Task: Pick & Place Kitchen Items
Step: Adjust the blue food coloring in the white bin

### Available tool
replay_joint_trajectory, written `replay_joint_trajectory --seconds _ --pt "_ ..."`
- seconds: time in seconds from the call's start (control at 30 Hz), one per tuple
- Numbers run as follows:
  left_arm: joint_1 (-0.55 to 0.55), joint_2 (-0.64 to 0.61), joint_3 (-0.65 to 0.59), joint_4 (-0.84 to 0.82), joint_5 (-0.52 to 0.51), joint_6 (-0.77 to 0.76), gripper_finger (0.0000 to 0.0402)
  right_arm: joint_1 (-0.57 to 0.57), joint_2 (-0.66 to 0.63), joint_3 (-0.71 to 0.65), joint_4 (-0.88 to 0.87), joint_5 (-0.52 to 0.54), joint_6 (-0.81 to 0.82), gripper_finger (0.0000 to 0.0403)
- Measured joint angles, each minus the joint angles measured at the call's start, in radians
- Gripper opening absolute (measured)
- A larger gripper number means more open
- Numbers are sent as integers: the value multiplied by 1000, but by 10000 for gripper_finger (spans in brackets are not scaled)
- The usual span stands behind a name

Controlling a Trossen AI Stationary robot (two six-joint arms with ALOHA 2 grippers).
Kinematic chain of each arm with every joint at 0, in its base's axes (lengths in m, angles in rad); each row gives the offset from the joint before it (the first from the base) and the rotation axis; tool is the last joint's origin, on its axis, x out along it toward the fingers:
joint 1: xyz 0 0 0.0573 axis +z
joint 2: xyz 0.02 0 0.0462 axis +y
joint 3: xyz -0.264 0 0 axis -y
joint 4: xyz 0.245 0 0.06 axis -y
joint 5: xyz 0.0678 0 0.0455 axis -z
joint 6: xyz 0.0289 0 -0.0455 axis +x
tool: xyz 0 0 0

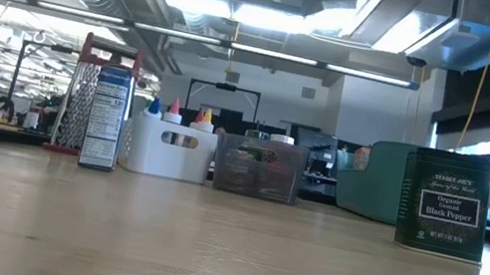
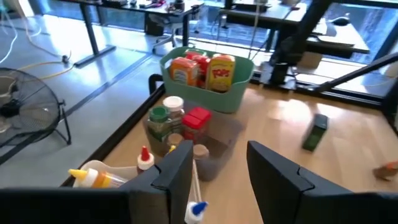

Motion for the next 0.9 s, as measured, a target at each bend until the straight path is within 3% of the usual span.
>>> replay_joint_trajectory --seconds 0.17,0.43,0.5,0.6,0.67,0.8,0.9 --pt "-19 -91 0 -80 2 0 146 -53 0 0 45 -72 -72 321" --pt "-21 -137 -40 -118 1 24 146 -79 0 0 134 -70 40 321" --pt "-21 -136 -60 -101 1 24 146 -87 0 0 133 -6 19 321" --pt "-21 -135 -99 -90 0 17 146 -104 0 0 89 180 -25 321" --pt "-21 -136 -121 -82 0 -10 146 -131 0 0 55 233 -40 321" --pt "-21 -135 -153 -92 2 -65 146 -223 0 0 57 196 -51 321" --pt "-21 -135 -155 -97 8 -69 146 -310 0 0 54 104 -66 321"
